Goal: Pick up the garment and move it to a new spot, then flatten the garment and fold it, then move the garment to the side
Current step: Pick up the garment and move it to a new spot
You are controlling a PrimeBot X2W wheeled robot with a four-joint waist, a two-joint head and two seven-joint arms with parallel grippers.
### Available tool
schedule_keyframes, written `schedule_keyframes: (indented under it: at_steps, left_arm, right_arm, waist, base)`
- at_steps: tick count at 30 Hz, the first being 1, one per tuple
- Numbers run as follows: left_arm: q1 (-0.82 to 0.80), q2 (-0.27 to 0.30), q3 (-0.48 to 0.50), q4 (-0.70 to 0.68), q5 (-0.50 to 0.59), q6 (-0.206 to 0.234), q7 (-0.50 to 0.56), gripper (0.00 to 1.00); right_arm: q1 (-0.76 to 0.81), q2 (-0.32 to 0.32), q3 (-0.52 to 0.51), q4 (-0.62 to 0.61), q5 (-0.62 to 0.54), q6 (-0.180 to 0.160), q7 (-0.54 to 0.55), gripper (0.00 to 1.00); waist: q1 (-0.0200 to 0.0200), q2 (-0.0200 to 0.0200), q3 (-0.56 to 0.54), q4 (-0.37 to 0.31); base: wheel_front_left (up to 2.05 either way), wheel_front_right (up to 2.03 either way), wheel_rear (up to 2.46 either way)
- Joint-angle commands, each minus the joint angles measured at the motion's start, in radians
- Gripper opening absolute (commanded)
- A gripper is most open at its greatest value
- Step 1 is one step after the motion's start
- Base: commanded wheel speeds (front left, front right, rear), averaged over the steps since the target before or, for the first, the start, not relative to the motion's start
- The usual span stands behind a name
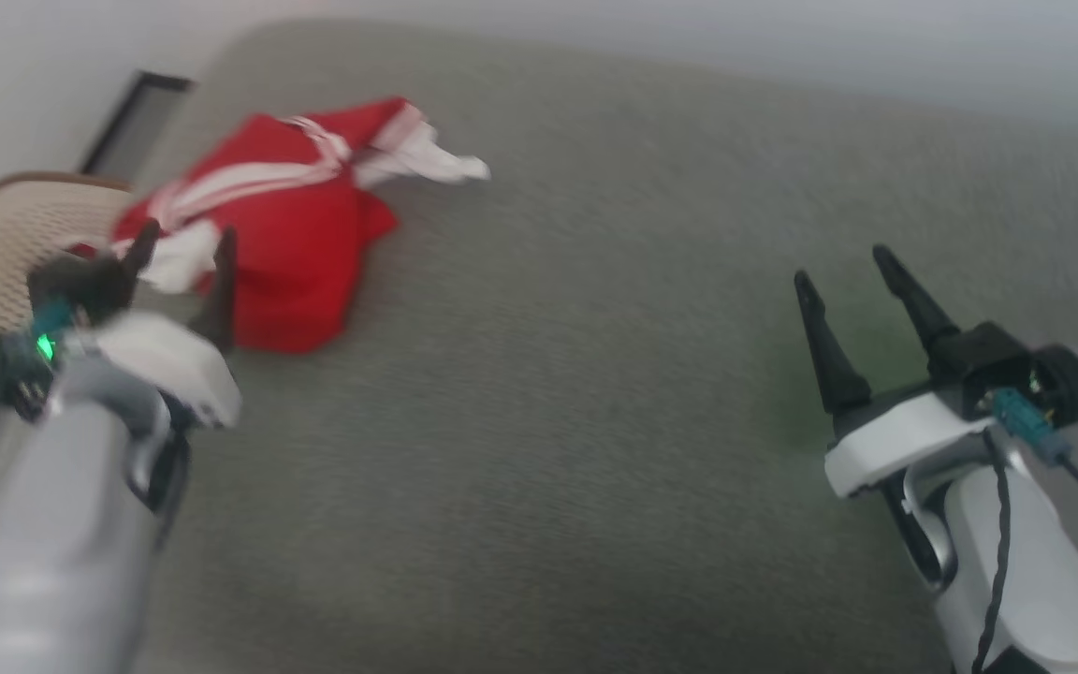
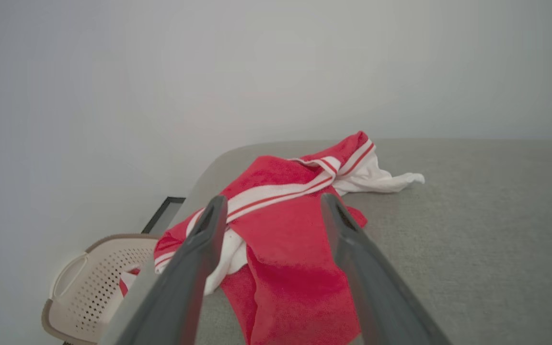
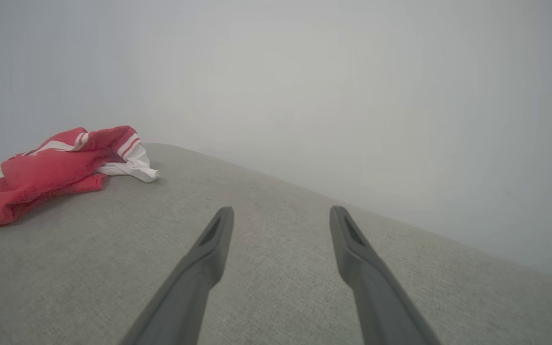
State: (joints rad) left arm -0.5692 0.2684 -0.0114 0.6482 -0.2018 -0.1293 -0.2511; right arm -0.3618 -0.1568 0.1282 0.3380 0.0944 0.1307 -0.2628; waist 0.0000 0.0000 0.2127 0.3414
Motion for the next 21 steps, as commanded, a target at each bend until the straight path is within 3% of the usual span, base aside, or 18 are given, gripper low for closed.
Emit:
schedule_keyframes:
  at_steps: [1, 6, 12, 16, 21]
  left_arm:
    - [-0.081, 0.039, -0.056, 0.072, -0.075, -0.001, 0.049, 1.0]
    - [-0.242, 0.154, -0.16, 0.217, -0.316, -0.001, 0.231, 1.0]
    - [-0.336, 0.278, -0.265, 0.277, -0.514, -0.001, 0.489, 1.0]
    - [-0.37, 0.326, -0.325, 0.315, -0.606, -0.001, 0.624, 1.0]
    - [-0.359, 0.332, -0.371, 0.357, -0.66, 0.001, 0.714, 1.0]
  right_arm:
    - [-0.027, -0.005, -0.004, -0.005, -0.003, 0.0, -0.003, 1.0]
    - [-0.072, -0.001, -0.01, -0.028, -0.007, 0.0, -0.003, 1.0]
    - [-0.121, 0.008, -0.009, -0.065, -0.017, 0.0, -0.003, 1.0]
    - [-0.136, -0.005, -0.005, -0.089, -0.026, 0.0, -0.003, 1.0]
    - [-0.143, -0.012, 0.001, -0.097, -0.025, 0.0, -0.002, 1.0]
  waist:
    - [0.0, 0.0, 0.119, -0.11]
    - [0.0, 0.0, 0.202, -0.187]
    - [0.0, 0.0, 0.298, -0.264]
    - [0.0, 0.0, 0.362, -0.299]
    - [0.0, 0.0, 0.383, -0.316]
  base:
    - [0.0, 0.0, 0.0]
    - [0.0, 0.0, 0.0]
    - [0.0, 0.0, 0.0]
    - [0.0, 0.0, 0.0]
    - [0.0, 0.0, 0.0]
